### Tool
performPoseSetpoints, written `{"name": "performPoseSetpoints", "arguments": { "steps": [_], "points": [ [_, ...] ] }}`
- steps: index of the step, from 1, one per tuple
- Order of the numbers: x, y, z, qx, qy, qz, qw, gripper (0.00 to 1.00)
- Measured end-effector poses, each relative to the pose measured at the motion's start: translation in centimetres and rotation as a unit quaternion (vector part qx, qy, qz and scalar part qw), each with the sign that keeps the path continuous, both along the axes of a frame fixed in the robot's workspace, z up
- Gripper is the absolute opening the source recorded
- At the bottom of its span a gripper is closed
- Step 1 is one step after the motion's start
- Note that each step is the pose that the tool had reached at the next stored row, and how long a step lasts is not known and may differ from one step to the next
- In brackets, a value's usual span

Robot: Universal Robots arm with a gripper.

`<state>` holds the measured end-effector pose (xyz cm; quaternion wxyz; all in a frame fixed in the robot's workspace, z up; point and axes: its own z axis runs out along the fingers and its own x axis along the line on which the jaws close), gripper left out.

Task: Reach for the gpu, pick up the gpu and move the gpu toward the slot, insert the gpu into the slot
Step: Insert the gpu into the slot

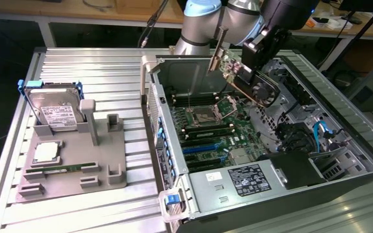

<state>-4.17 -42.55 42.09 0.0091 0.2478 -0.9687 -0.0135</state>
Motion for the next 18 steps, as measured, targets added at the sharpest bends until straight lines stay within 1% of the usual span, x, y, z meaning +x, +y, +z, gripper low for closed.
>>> {"name": "performPoseSetpoints", "arguments": {
  "steps": [4,7,11,13,16,18],
  "points": [
    [0.00,-0.04,-0.03,0.0000,-0.0002,0.031,0.9995,0.27],
    [0.00,-0.05,-0.08,0.0000,-0.0002,0.055,0.9985,0.27],
    [0.00,-0.05,-0.18,0.0000,-0.0002,0.091,0.9958,0.27],
    [0.00,-0.06,-0.26,0.0000,-0.0003,0.113,0.9936,0.27],
    [0.00,-0.06,-0.38,0.0000,-0.0003,0.144,0.9896,0.27],
    [0.00,-0.06,-0.49,0.0000,-0.0005,0.178,0.9840,0.27]
  ]
}}
